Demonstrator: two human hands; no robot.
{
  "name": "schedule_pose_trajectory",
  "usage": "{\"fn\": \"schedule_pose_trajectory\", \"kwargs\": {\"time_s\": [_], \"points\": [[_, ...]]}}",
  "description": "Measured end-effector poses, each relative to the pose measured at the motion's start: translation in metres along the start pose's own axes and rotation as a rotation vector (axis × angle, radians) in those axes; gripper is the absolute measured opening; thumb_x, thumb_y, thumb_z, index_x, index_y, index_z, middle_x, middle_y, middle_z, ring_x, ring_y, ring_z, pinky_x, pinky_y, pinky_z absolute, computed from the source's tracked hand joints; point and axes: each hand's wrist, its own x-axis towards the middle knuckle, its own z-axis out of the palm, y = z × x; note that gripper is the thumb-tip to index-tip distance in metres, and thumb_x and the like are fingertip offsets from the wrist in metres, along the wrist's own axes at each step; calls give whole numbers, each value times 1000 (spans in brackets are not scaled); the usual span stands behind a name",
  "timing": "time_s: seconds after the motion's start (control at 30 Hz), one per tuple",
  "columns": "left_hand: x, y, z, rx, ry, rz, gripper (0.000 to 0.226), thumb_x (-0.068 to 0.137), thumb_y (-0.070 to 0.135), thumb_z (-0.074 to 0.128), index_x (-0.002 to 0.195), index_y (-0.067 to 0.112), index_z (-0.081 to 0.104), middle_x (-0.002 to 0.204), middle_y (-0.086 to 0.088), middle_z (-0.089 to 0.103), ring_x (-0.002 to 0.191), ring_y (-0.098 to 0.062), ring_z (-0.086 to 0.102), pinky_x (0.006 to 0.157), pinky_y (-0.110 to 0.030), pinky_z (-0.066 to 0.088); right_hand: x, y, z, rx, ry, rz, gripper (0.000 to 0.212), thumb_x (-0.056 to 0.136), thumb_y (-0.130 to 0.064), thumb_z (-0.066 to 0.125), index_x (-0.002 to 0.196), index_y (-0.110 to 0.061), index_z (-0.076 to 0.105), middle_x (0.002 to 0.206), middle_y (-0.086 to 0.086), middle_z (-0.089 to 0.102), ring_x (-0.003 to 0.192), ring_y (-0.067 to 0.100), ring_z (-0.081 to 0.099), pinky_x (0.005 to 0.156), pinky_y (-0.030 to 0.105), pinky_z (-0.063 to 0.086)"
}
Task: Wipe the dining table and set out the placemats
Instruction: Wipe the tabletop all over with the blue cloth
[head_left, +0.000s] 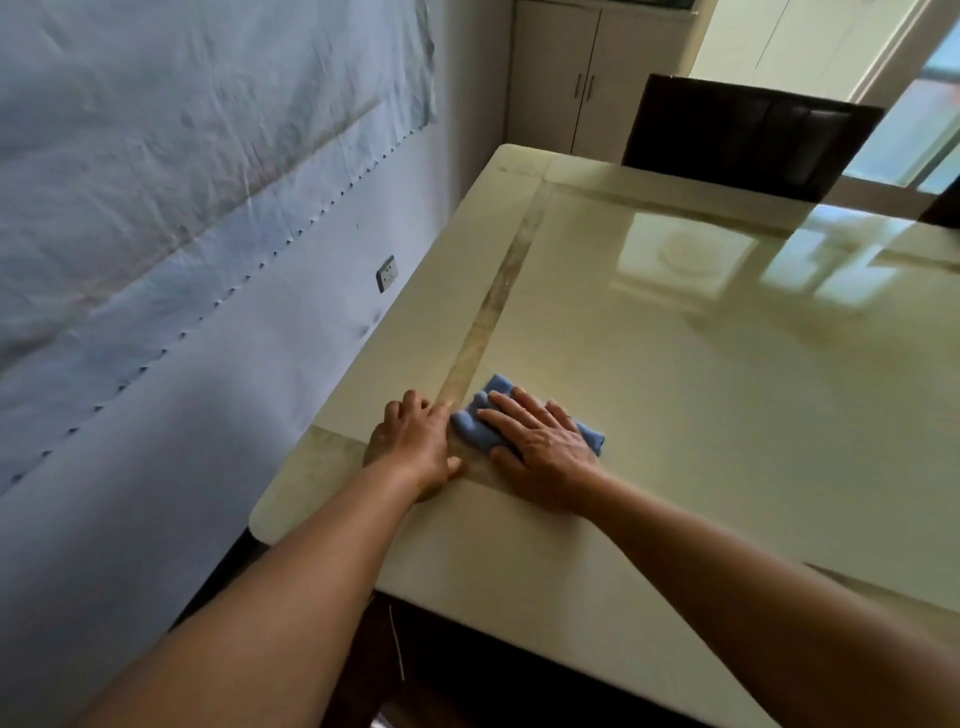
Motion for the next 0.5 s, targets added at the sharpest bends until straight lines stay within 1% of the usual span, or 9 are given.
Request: {"fn": "schedule_pose_trajectory", "kwargs": {"time_s": [0.07,0.13,0.2,0.3,0.4,0.5], "points": [[-3,6,4,-3,16,36,69,84,42,58,142,25,24,146,-8,22,132,-29,26,106,-39,30,-15,2,4,-5,-36,-4,52,97,-48,25,147,-43,12,156,-19,0,143,5,-12,115,32,-11],[-4,17,9,-33,-18,75,74,88,41,55,147,22,15,155,-5,11,140,-28,17,113,-39,21,-32,8,5,-31,-56,-25,53,97,-50,21,147,-44,3,151,-23,-11,141,5,-19,114,32,-14],[-4,30,14,-52,-69,115,76,90,39,51,149,20,6,158,-3,1,145,-24,6,117,-37,13,-47,13,4,-65,-74,-45,55,96,-53,18,146,-45,-4,148,-24,-17,139,5,-24,113,32,-17],[-2,50,20,-93,-91,152,78,91,32,49,149,17,-2,159,-3,-4,146,-20,-2,119,-35,6,-54,21,-1,-90,-103,-28,55,95,-55,15,145,-46,-8,149,-22,-18,139,7,-25,112,33,-18],[2,70,23,-97,-88,170,78,93,35,47,148,16,-5,159,-3,-5,146,-18,-4,120,-35,5,-46,36,-11,-111,-87,34,55,97,-53,15,146,-43,-7,153,-18,-16,138,8,-24,114,36,-17],[9,95,24,-46,-103,190,75,94,38,44,149,20,-4,159,0,-7,146,-18,-7,119,-37,6,-35,63,-23,-84,-64,117,56,97,-54,15,147,-40,-5,156,-16,-13,140,8,-22,113,36,-16]]}}
